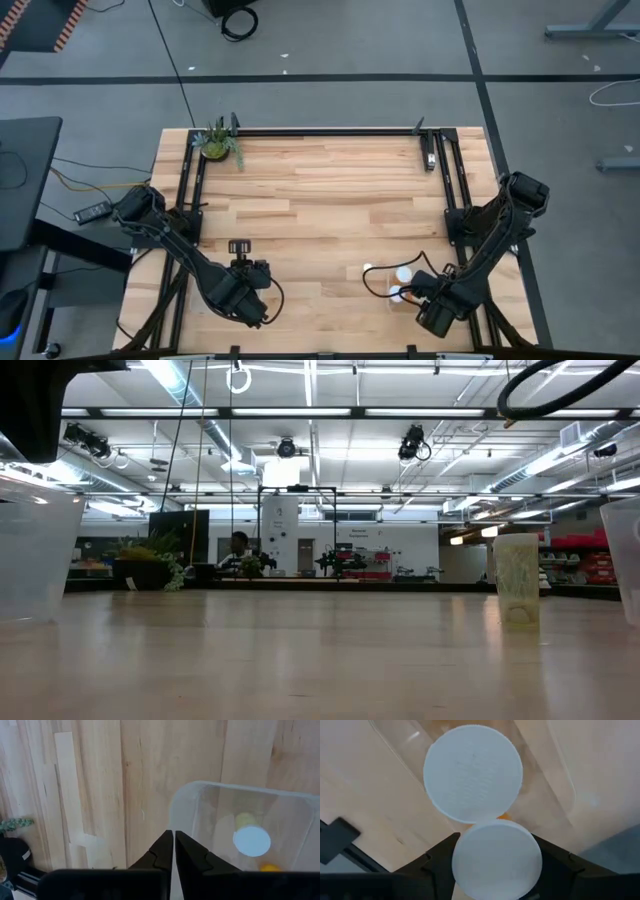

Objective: Pick and place medicine bottles into bin by pill shape (circle, oval)
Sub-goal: Put the large orange pill bottle into the right transparent bin, then put the small yellow pill bottle into the left transparent bin

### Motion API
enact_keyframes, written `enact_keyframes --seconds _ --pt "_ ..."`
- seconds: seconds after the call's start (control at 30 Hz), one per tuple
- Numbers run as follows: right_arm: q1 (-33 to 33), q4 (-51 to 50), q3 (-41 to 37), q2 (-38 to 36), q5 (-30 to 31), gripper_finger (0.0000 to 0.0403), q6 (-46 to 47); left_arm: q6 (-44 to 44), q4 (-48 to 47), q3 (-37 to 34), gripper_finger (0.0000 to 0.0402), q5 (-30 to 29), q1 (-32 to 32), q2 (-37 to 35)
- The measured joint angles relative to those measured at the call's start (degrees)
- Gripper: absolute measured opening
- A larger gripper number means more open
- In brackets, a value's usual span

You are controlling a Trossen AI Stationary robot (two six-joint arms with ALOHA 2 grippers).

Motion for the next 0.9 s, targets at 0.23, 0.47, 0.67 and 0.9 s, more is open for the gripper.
enact_keyframes --seconds 0.23,0.47,0.67,0.9 --pt "-0.01 -0.07 0.00 0.00 1.25 0.0236 0.16 0.91 0.02 -0.01 0.0022 0.00 0.00 0.00" --pt "-0.79 -0.50 0.05 0.00 0.28 0.0268 0.12 2.87 1.14 0.00 0.0024 -2.86 0.24 -0.01" --pt "-1.09 -2.96 1.48 -1.88 -2.86 0.0275 -0.33 7.74 5.15 0.00 0.0047 -9.11 0.79 -0.01" --pt "-2.93 -10.24 4.54 -8.95 0.48 0.0274 -0.06 18.03 15.70 -0.02 0.0076 -17.25 4.07 -0.01"
